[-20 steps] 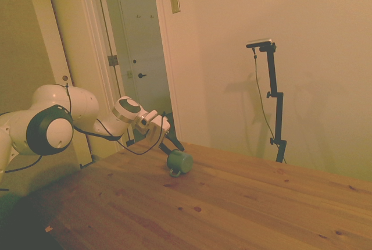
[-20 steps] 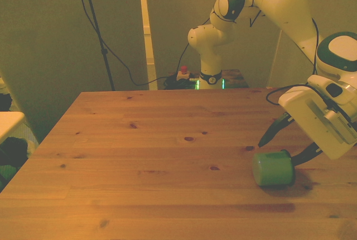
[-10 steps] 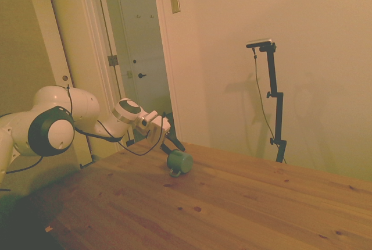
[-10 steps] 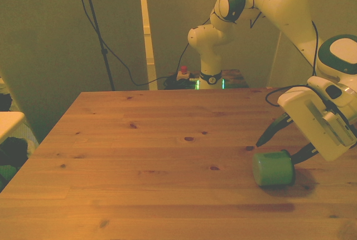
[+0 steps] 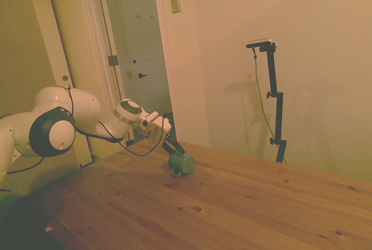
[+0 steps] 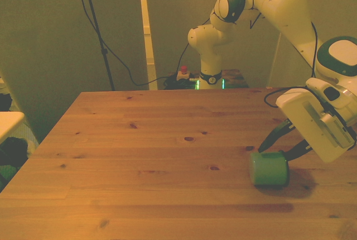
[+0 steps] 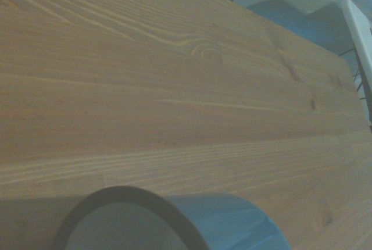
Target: Flip the mug upright
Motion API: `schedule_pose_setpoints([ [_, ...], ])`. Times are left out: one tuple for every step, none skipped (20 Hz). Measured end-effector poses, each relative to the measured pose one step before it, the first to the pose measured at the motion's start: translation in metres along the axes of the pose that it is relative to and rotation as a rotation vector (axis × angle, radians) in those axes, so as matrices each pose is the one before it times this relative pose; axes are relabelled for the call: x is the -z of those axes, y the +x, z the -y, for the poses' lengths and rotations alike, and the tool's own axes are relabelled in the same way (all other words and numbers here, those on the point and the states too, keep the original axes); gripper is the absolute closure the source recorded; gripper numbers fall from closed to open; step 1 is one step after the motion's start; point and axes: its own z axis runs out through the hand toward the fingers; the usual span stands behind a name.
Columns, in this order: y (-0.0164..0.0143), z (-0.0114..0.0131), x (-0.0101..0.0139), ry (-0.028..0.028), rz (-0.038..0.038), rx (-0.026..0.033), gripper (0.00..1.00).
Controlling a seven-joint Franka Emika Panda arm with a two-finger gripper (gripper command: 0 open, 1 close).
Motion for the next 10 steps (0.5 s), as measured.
schedule_pose_setpoints([
  [0.00076, -0.00015, -0.00257, -0.00333, 0.00111, -0.00115, 1.0],
  [0.00086, -0.0002, -0.00238, -0.00305, 0.00106, -0.00163, 1.0],
  [0.00099, -0.00024, -0.00219, -0.00288, 0.00094, -0.00177, 1.0],
  [0.00213, -0.00058, -0.00128, -0.00212, 0.00018, -0.00344, 1.0],
  [0.00223, -0.00063, -0.00054, -0.00238, 0.00012, -0.00395, 1.0],
  [0.00221, -0.0007, -0.00037, -0.00319, 0.00014, -0.00393, 1.0],
  [0.0017, -0.00052, -0.00029, -0.0027, 0.00017, -0.00314, 1.0],
  [0.00085, -0.00013, 0.00005, -0.00018, 0.00021, -0.00162, 1.0],
  [-0.00057, 0.00019, -0.0001, 0.00004, 0.00144, 0.00061, 1.0],
  [-0.00052, 0.00021, 0.00005, 0.00033, 0.00052, 0.00016, 1.0],
])
